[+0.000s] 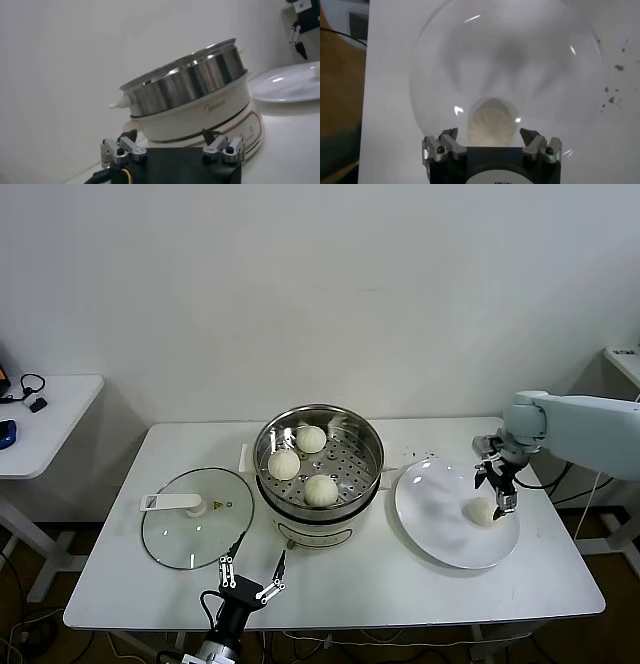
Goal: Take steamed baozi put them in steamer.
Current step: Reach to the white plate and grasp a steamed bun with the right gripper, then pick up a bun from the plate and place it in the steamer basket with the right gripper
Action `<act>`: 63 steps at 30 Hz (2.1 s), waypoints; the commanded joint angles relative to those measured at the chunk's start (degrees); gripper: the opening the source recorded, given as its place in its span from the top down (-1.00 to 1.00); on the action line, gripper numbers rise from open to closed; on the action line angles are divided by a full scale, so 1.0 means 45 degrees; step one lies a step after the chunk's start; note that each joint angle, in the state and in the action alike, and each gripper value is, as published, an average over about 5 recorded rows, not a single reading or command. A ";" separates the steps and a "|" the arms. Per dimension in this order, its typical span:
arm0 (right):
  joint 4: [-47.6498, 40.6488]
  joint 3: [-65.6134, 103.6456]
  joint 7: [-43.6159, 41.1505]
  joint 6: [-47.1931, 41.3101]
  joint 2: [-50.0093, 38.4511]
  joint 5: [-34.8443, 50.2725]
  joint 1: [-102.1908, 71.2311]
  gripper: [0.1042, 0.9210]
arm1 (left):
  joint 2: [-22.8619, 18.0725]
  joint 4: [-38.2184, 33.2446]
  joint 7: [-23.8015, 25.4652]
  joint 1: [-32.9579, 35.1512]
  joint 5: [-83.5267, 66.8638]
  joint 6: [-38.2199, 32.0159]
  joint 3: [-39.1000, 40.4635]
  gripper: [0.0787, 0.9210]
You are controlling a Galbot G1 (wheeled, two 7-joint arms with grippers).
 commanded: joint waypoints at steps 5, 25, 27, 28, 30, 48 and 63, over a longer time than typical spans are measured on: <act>-0.1522 0.1315 -0.0160 0.0181 -0.0061 -0.0548 -0.1506 -0.76 | -0.0622 0.0023 0.0001 0.0008 0.0046 -0.0003 -0.0030 -0.77; -0.1848 0.1659 -0.0253 0.0337 -0.0010 -0.0773 -0.1817 -0.76 | -0.0622 0.0028 0.0030 -0.0047 0.0032 -0.0004 -0.0068 -0.77; -0.1904 0.1709 -0.0233 0.0364 0.0008 -0.0777 -0.1849 -0.75 | -0.0622 0.0036 0.0027 -0.0045 0.0029 -0.0006 -0.0064 -0.77; -0.1922 0.1737 -0.0226 0.0373 0.0017 -0.0775 -0.1865 -0.74 | -0.0622 0.0042 0.0025 -0.0044 0.0029 -0.0008 -0.0063 -0.77; -0.1947 0.1783 -0.0212 0.0376 0.0041 -0.0767 -0.1888 -0.68 | -0.0622 0.0057 0.0021 -0.0041 0.0030 -0.0011 -0.0064 -0.77; -0.1745 0.1722 -0.0252 0.0403 0.0012 -0.0703 -0.1608 -0.30 | -0.0622 0.0036 -0.0001 -0.0015 0.0047 -0.0027 -0.0007 -0.77; 0.0403 -0.0319 -0.0543 0.0406 -0.0776 0.0071 0.1750 -0.28 | -0.0622 -0.0046 -0.0008 0.0035 0.0148 -0.0056 0.0070 -0.77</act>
